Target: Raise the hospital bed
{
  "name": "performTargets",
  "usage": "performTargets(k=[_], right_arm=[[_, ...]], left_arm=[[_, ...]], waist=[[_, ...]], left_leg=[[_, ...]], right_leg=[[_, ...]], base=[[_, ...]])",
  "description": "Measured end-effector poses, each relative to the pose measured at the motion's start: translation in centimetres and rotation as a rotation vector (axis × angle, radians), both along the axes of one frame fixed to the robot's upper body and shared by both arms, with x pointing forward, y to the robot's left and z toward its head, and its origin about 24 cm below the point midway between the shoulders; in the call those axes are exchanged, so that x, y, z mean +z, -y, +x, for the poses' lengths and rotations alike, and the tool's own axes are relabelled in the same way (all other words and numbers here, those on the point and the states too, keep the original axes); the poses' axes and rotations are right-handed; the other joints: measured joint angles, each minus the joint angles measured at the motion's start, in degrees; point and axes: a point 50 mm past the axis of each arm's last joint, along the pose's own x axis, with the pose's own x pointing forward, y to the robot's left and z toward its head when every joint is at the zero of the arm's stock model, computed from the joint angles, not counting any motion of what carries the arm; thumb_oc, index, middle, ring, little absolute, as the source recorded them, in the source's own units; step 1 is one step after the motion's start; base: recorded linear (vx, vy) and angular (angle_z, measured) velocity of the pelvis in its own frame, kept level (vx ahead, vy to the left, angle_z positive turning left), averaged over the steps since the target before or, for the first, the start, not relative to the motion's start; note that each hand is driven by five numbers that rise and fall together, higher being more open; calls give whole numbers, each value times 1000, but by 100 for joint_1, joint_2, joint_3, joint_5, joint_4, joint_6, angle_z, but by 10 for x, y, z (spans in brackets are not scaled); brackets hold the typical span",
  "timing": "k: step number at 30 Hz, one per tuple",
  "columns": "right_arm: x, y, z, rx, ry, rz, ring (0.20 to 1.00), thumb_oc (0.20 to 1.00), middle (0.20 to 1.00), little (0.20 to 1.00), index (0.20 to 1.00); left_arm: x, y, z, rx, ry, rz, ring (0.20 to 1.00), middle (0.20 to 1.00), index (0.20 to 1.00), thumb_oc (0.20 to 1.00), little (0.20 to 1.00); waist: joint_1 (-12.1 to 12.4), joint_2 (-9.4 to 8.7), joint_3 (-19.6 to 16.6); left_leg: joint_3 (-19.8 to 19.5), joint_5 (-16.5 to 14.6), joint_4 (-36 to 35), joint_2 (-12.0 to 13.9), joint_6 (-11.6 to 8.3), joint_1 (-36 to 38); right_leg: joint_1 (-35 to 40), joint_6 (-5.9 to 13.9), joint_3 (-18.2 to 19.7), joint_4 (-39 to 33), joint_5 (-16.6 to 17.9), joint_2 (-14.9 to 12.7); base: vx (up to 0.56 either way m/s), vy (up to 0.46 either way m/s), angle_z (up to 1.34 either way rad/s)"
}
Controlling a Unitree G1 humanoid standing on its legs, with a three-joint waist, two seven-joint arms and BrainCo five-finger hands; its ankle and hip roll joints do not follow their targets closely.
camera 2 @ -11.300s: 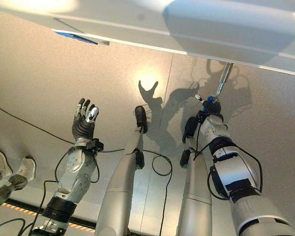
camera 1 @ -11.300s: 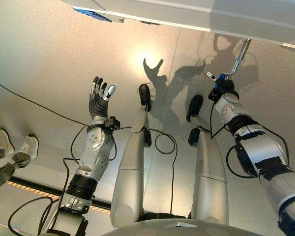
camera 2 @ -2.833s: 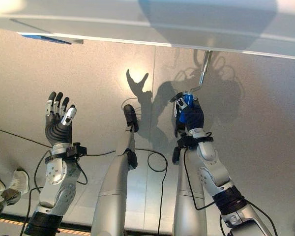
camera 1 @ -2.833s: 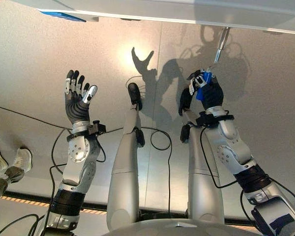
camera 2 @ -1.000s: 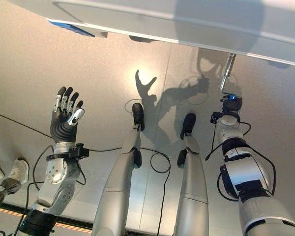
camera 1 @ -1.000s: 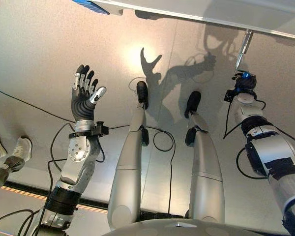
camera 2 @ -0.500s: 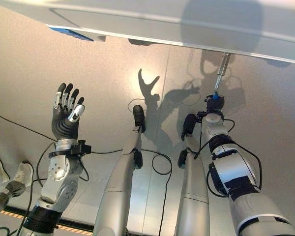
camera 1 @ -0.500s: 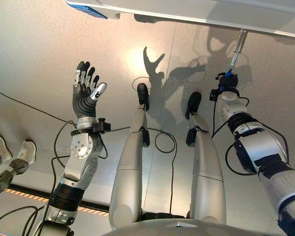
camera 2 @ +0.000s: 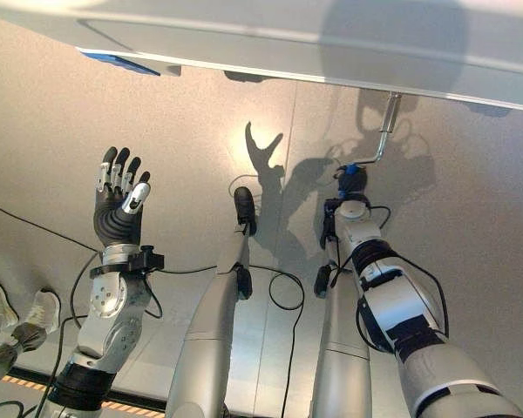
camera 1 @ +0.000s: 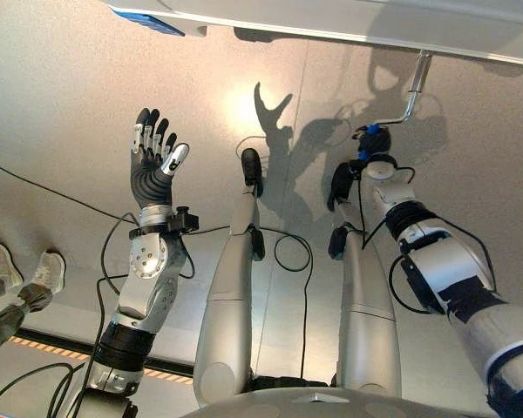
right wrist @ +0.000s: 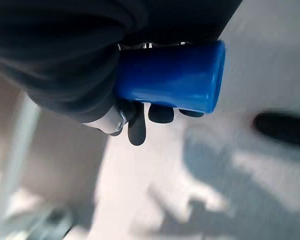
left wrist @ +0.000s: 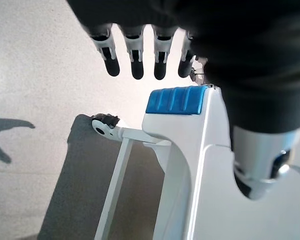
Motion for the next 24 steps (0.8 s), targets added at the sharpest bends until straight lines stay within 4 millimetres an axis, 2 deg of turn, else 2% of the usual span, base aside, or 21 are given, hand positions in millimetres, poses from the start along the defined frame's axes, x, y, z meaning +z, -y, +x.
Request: performTargets(k=[1, 2, 9, 14, 19, 22, 24], right_arm=[[3, -13, -6, 57, 45, 27, 200, 200, 200, 200, 200], [4, -18, -9, 86, 60, 31, 200, 200, 200, 200, 200], [11, -15, -30, 228, 132, 63, 200, 200, 200, 200, 200], [15, -12, -56, 342, 191, 180, 200, 200, 200, 200, 200], [16, 5, -80, 383, 274, 336, 200, 200, 200, 200, 200], [14, 16, -90, 383, 303, 395, 200, 200, 200, 200, 200], [15, 23, -94, 371, 334, 418, 200, 200, 200, 200, 200]], left_arm=[[-1, -1, 0, 5, -3, -1, 1000, 1000, 1000, 1000, 1000], [-1, -2, 0, 12, -7, -3, 1000, 1000, 1000, 1000, 1000], [-4, -8, 0, 52, -18, -23, 1000, 1000, 1000, 1000, 1000], [-4, -8, 0, 53, -15, -28, 1000, 1000, 1000, 1000, 1000], [-5, -10, -1, 66, -18, -22, 1000, 1000, 1000, 1000, 1000], [-10, -12, -4, 76, -37, -25, 1000, 1000, 1000, 1000, 1000], [-14, -14, -6, 86, -51, -31, 1000, 1000, 1000, 1000, 1000]], waist=[[-59, 0, -1], [-124, 1, -3], [-110, 0, -3], [-110, 0, -3], [-143, -3, -1], [-284, -8, 2], [-271, -13, 5]], left_leg=[[1, -12, 1, 2, -13, 29], [1, -36, -2, 10, -41, 40], [-7, -46, -5, 94, -96, -78], [-47, -48, -7, 84, -100, -137], [-96, -54, -12, 65, -107, -138], [-147, -56, -13, 43, -108, -143], [-153, -60, -18, 37, -112, -145]], right_leg=[[28, 2, 3, -1, -4, 2], [37, 21, 4, -7, -17, 13], [-105, -50, -8, 5, -45, 93], [-132, -86, -53, -8, -69, 80], [-127, -80, -87, 41, -110, 76], [-127, -56, -90, 84, -164, 62], [-130, -46, -89, 71, -174, 56]], base=[[0, 0, 0], [-3, 0, -3], [0, 0, -4], [3, -4, 3], [5, -11, 3], [5, -5, 7], [5, 2, 2]])
